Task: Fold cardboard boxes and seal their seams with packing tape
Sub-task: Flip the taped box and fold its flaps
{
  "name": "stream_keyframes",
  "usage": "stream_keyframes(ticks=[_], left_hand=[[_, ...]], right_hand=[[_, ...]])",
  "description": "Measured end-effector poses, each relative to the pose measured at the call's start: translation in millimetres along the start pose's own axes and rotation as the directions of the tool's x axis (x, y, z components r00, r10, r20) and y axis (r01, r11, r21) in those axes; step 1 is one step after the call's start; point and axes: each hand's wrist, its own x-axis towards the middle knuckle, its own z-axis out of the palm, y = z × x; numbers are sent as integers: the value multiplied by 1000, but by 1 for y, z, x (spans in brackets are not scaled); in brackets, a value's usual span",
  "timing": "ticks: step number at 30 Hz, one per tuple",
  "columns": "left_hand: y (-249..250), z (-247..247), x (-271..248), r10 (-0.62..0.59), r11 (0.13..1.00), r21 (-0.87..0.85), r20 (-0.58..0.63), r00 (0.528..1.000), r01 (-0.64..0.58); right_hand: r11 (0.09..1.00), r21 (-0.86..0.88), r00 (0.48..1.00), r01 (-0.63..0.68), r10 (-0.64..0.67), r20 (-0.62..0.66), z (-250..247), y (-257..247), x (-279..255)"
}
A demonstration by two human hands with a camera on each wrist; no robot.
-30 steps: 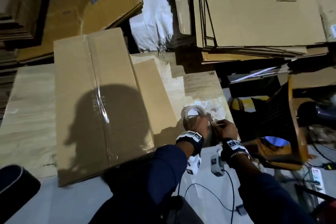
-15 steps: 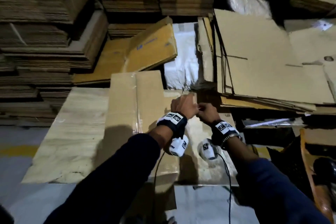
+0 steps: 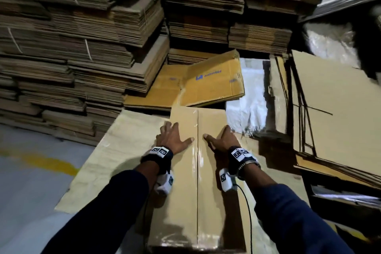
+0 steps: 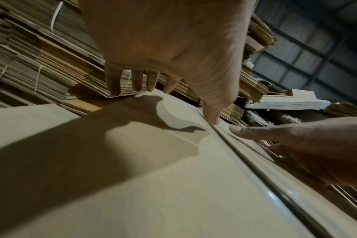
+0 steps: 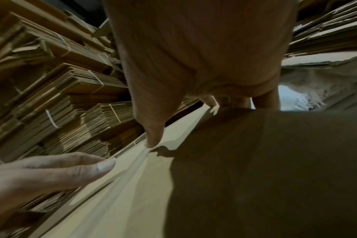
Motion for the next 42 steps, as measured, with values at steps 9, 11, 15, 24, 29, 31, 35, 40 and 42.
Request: stream_keyframes(ticks=[9, 11, 15, 24, 29, 31, 35, 40, 42], left_hand=[[-8, -5, 46, -74, 972, -199, 249, 966, 126], [-8, -8, 51, -76, 964, -228, 266, 961, 139], [-11, -24, 52, -64, 948, -289, 235, 970, 133], [12, -138, 10, -19, 915, -401, -161, 987, -48], [23, -174, -39, 35, 828, -481, -468, 883, -288], [28, -178, -59, 17, 762, -553, -502, 865, -336], [32, -179, -91, -117, 602, -713, -525, 843, -360], [30, -163, -118, -241, 552, -789, -461, 854, -270], [26, -156, -121, -267, 640, -750, -421, 867, -167]], right_hand=[[975, 37, 975, -218, 219, -38, 16, -23, 22], [972, 51, 972, -230, 232, -37, 16, -23, 26], [974, 89, 977, -206, 210, -37, 10, -33, 20], [925, 311, 930, 218, -100, -354, -54, -101, -37], [816, 363, 818, 450, -212, -535, -80, -123, -91], [796, 376, 797, 474, -206, -568, -81, -122, -109], [706, 490, 799, 512, -182, -573, -79, -105, -137], [779, 414, 781, 470, -149, -606, -76, -83, -159], [859, 313, 788, 405, -154, -596, -77, -81, -165]])
